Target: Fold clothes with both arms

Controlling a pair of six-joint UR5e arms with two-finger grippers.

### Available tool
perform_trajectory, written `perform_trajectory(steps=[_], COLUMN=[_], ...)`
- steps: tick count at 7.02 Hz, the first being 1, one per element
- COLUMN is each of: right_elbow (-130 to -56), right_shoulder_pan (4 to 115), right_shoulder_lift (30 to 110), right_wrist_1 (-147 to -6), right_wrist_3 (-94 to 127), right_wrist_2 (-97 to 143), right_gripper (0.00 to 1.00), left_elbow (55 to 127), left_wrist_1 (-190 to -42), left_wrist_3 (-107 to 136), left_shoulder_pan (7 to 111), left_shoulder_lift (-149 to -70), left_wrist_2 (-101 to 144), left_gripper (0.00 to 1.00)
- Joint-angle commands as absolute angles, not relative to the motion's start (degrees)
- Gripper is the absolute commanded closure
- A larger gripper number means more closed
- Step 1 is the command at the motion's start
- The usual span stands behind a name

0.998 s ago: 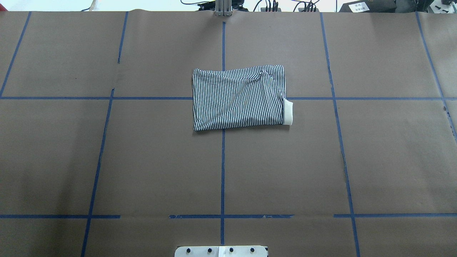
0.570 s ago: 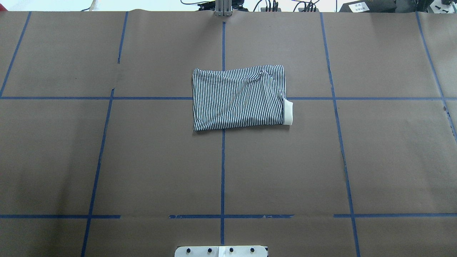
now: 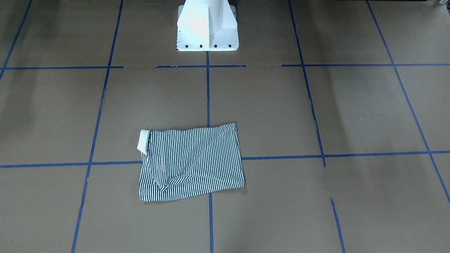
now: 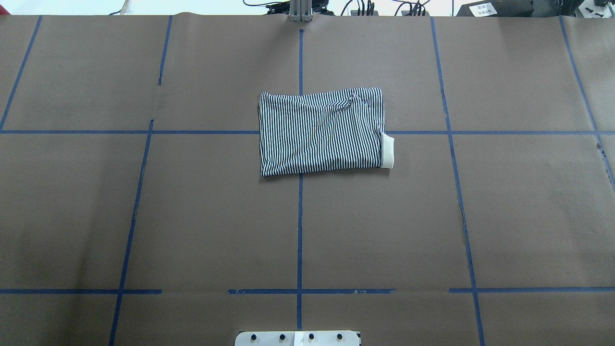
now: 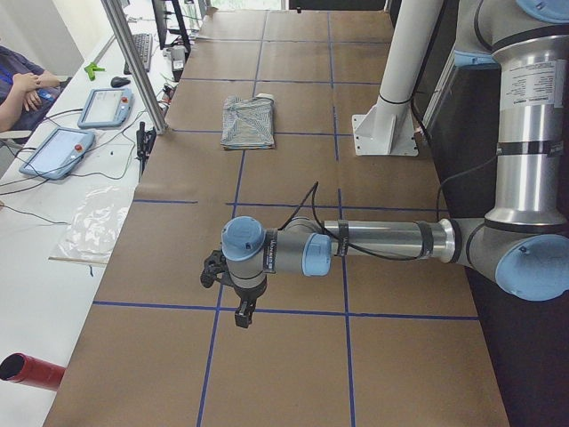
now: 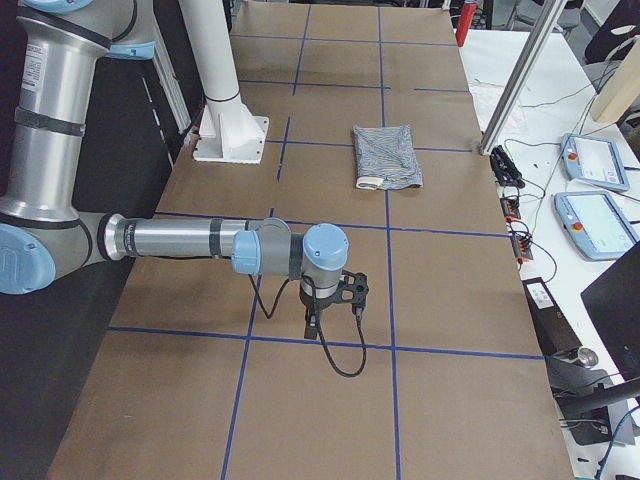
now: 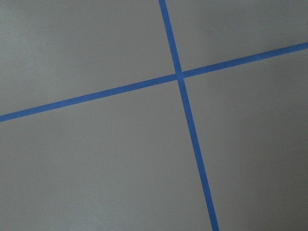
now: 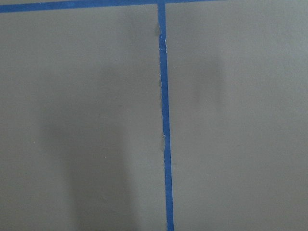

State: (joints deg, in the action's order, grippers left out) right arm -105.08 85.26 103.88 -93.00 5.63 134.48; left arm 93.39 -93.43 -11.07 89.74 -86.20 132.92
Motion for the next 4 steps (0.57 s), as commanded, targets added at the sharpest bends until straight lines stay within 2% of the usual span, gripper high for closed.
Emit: perform_trajectory(steps=[1,4], right_elbow=[-105.12,-105.03], right_shoulder_pan=[85.25,85.25], right_shoulder_lift=[103.89,103.97], right_wrist_1=[-92.99,-92.99], right_wrist_3=[5.63,5.63], right_wrist_2=[134.47,134.47], right_gripper=[0.0,0.0], left_elbow=[93.43,93.25], left_wrist_1=[-93.43,-93.43], left_wrist_3=[-11.07,-10.99], left_shoulder_pan=[89.74,89.82], left_shoulder_lift=[-86.13,-85.87], left_wrist_2=[132.89,132.72], left_gripper=[0.0,0.0])
